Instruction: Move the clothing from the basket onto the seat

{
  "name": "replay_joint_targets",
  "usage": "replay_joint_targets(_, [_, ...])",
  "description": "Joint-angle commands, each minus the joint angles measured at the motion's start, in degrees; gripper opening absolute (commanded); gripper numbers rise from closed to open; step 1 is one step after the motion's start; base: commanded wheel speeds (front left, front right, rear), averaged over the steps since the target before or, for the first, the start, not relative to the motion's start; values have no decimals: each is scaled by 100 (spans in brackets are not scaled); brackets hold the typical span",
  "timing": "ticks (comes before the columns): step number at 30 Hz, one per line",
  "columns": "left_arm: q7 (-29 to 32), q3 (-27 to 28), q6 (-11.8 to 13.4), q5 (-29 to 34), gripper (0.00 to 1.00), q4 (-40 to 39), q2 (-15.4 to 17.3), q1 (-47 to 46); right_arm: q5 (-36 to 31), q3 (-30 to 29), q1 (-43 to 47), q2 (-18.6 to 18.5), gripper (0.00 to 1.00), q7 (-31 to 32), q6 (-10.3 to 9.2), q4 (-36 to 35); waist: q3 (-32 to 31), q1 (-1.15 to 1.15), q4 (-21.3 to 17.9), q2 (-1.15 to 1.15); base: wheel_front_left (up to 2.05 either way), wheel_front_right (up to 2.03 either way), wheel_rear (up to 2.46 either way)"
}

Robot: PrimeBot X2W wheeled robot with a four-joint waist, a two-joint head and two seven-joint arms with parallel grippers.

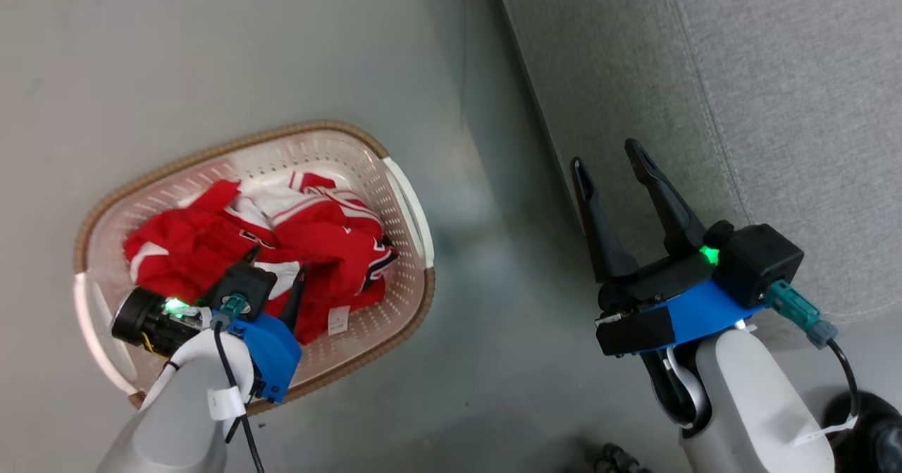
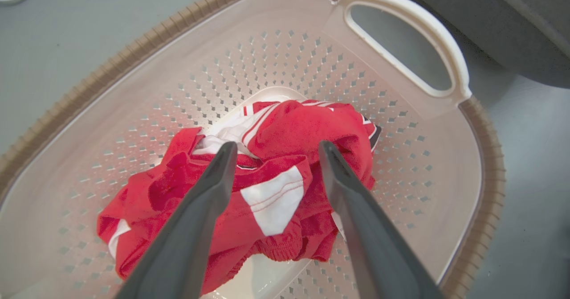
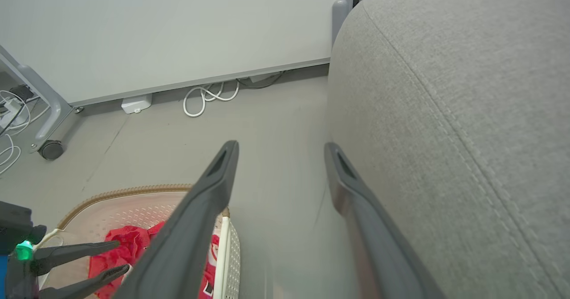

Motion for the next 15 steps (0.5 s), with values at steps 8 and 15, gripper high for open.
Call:
replay_joint_targets(8, [138, -500, -40, -252, 100, 384, 377, -472, 253, 213, -323, -7, 100, -45, 1, -79, 647, -1, -283, 0, 0, 0, 0])
replay_joint_targets(15, [235, -544, 86, -189, 100, 597, 526, -693, 400, 304, -345, -7, 100, -46, 1, -193, 888, -1, -409, 0, 0, 0, 0])
